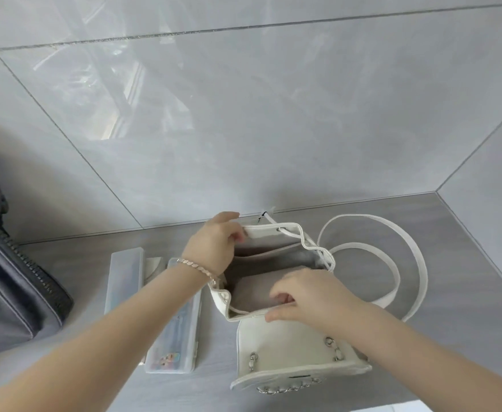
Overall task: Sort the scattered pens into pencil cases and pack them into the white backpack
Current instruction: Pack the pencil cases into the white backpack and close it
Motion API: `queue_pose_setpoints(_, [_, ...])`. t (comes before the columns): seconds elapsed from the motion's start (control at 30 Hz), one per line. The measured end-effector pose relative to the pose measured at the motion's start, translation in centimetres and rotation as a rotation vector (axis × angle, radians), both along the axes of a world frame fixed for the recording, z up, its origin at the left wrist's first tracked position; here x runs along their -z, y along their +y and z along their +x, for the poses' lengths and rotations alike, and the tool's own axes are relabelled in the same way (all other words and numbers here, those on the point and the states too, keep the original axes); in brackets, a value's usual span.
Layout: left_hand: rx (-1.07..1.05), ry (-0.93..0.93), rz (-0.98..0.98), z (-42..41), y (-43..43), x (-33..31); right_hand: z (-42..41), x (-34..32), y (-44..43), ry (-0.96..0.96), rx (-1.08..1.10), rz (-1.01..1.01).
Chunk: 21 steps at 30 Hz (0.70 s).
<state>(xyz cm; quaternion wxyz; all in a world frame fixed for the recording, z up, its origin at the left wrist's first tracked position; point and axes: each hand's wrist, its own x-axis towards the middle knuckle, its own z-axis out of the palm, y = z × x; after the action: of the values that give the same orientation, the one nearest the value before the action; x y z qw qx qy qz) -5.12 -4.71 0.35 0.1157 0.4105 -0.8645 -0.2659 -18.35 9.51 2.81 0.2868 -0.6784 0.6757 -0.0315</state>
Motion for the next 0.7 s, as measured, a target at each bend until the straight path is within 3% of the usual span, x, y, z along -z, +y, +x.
queue_pose_setpoints(0.1, [0.011,-0.055,0.106,1.6,1.2,1.1,-0.4,0.1,-0.5,-0.15,0.302,-0.153])
queue_pose_setpoints(0.17, [0.012,-0.057,0.206,2.8,2.0,1.7,-0.6,0.3,-1.1,-0.127,0.45,-0.218])
queue_pose_setpoints(0.23, [-0.011,0.142,0.4,3.7,3.0,1.7,-0.6,0.7,-1.4,-0.073,0.506,-0.217])
queue_pose_setpoints(0.27, [-0.072,0.334,0.482,4.1,3.3,1.5,-0.6,0.9,-1.4,-0.069,0.519,-0.216])
queue_pose_setpoints(0.33, [-0.322,0.645,0.485,5.4,3.2,1.9,-0.5,1.2,-1.6,-0.113,0.532,-0.215])
queue_pose_setpoints(0.37, [-0.451,0.607,0.388,6.2,2.9,2.5,-0.4,1.3,-1.7,-0.138,0.539,-0.216])
queue_pose_setpoints(0.4, [-0.524,0.414,0.287,7.0,2.4,3.3,-0.3,1.4,-1.8,-0.158,0.544,-0.211])
queue_pose_setpoints(0.47, [-0.469,-0.221,0.193,8.5,2.1,5.6,-0.1,1.3,-1.9,-0.176,0.546,-0.2])
queue_pose_setpoints(0.53, [-0.358,-0.662,0.228,8.8,3.0,7.5,0.1,0.9,-1.9,-0.198,0.56,-0.193])
queue_pose_setpoints(0.6, [-0.351,-0.784,0.196,8.5,4.0,8.5,0.3,0.4,-1.9,-0.225,0.567,-0.195])
queue_pose_setpoints(0.7, [-0.451,-0.727,0.211,7.9,4.2,8.1,0.1,-0.3,-2.0,-0.265,0.594,-0.161])
